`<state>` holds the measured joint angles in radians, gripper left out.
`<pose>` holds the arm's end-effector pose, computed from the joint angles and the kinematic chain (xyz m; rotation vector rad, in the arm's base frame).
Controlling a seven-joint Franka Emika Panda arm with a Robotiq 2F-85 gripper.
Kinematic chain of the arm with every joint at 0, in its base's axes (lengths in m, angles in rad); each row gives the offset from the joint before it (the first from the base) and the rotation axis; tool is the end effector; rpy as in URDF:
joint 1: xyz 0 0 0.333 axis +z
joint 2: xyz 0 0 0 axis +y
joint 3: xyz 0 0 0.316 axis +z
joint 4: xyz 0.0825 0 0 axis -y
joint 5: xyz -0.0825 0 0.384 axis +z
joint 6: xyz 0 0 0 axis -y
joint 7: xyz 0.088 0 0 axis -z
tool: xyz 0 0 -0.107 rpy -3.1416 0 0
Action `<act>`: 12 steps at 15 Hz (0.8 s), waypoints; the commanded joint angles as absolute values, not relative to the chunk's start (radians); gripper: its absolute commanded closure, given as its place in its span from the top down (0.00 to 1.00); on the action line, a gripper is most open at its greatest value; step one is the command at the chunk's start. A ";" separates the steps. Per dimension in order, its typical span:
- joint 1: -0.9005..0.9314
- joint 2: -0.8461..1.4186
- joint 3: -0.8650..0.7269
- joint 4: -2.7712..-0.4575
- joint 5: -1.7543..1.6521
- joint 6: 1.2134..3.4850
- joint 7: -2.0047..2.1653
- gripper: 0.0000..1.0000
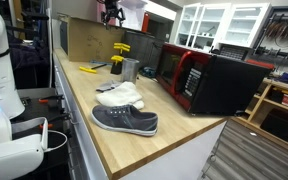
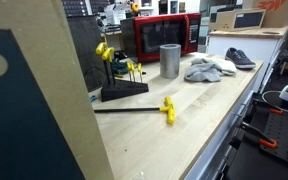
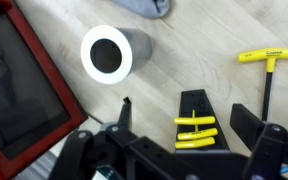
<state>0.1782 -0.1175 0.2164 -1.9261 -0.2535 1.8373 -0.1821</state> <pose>0.4950 0.1893 0.5433 2.7285 0.9036 0.0772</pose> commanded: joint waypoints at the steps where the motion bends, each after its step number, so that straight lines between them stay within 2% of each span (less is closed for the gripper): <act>1: 0.175 -0.231 0.204 -2.003 -0.197 1.709 -0.047 1.00; 12: 0.071 -0.420 0.084 -2.094 0.055 1.445 0.206 1.00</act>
<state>0.1110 -0.3782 0.1150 -2.0731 -0.0076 1.4835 0.1491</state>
